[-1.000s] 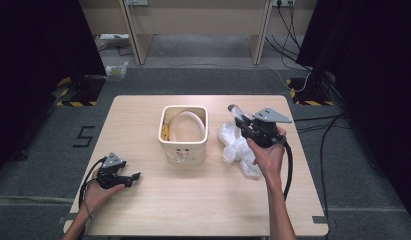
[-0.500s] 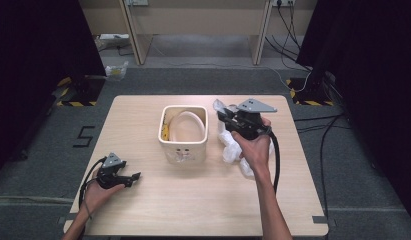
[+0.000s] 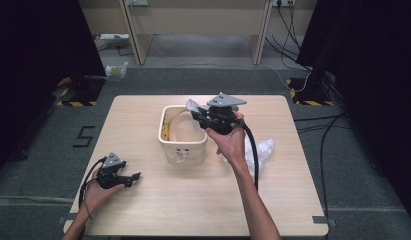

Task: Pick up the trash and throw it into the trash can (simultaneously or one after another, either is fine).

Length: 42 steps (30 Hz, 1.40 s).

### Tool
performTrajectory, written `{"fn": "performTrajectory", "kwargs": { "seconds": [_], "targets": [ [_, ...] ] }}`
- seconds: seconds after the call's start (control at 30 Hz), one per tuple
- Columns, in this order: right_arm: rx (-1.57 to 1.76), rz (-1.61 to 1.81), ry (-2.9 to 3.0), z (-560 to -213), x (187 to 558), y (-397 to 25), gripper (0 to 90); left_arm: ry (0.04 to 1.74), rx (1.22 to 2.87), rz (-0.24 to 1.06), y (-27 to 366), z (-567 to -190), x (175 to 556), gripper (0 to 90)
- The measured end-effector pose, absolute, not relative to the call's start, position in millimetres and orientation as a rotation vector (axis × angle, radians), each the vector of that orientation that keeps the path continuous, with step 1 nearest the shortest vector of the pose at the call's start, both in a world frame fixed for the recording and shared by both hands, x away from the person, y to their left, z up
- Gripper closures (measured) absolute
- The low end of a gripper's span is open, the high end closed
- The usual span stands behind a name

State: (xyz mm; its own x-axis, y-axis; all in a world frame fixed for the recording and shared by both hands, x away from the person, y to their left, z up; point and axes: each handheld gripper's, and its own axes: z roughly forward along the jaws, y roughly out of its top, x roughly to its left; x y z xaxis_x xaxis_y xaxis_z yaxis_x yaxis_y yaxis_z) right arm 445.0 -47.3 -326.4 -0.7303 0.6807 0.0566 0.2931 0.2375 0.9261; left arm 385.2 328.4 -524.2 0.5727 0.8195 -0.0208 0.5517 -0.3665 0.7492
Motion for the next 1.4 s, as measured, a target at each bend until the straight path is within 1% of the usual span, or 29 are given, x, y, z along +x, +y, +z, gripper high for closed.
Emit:
{"fn": "performTrajectory", "kwargs": {
  "seconds": [0.33,1.0,1.17,1.23,1.33,1.4],
  "targets": [
    [0.849,1.479,2.218,-328.2,448.4,-19.0,76.7,1.091,2.068,0.468,328.2,-524.3,385.2,18.6],
    [0.865,1.457,2.360,-357.6,467.0,11.4,75.2,1.090,2.073,0.466,328.5,-524.1,385.2,18.6],
    [0.872,1.437,2.387,-362.3,467.6,16.4,71.3,1.090,2.073,0.465,328.5,-524.1,385.2,18.6],
    [0.879,1.422,2.388,-364.4,468.2,16.8,66.3,1.090,2.073,0.466,328.5,-524.1,385.2,18.6],
    [0.901,1.398,2.398,-369.1,469.5,15.9,61.1,1.090,2.073,0.466,328.5,-524.1,385.2,18.6],
    [0.905,1.383,2.393,-370.3,470.0,14.6,59.4,1.090,2.073,0.466,328.5,-524.1,385.2,18.6]
  ]
}}
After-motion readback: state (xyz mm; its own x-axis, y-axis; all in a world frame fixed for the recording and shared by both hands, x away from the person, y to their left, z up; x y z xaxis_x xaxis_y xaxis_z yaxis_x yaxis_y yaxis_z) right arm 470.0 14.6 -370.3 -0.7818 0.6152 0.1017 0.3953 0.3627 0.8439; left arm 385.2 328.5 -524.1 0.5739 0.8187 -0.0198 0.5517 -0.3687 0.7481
